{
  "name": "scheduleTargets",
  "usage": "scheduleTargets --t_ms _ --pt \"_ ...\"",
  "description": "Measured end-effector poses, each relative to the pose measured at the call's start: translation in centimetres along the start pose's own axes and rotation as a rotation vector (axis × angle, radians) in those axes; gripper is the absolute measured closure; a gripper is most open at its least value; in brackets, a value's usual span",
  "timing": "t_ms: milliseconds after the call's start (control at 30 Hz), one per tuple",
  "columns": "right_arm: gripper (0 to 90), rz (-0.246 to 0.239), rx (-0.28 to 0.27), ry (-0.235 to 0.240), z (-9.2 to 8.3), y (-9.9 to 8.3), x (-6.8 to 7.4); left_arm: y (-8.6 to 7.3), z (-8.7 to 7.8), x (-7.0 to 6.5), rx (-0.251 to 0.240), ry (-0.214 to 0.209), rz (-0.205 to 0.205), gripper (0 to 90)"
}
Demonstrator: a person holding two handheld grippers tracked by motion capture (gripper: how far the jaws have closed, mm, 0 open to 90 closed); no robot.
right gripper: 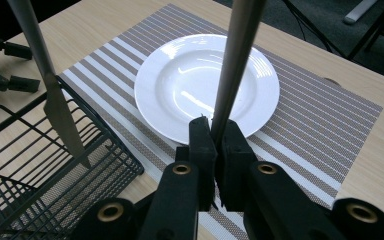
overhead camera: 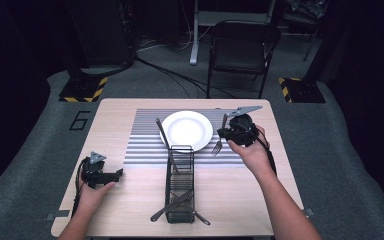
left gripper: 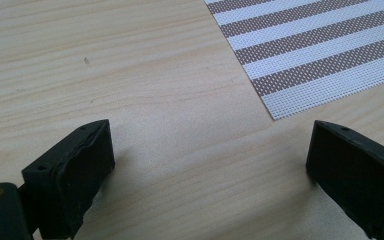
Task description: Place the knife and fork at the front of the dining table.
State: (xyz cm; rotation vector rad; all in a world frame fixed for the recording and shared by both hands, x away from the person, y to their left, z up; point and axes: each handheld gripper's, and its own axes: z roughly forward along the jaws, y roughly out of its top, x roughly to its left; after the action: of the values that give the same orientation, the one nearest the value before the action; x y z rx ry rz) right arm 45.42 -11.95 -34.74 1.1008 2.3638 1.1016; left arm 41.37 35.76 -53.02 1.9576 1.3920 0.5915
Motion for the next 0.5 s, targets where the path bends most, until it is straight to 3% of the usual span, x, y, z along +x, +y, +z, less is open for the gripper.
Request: scheduleTargets --t_ms 500 --pt "86.8 0.013 0.023 -0.035 2.3 -1.8 -0.7 0.0 0.0 0.0 0.000 0.000 0.000 5.0"
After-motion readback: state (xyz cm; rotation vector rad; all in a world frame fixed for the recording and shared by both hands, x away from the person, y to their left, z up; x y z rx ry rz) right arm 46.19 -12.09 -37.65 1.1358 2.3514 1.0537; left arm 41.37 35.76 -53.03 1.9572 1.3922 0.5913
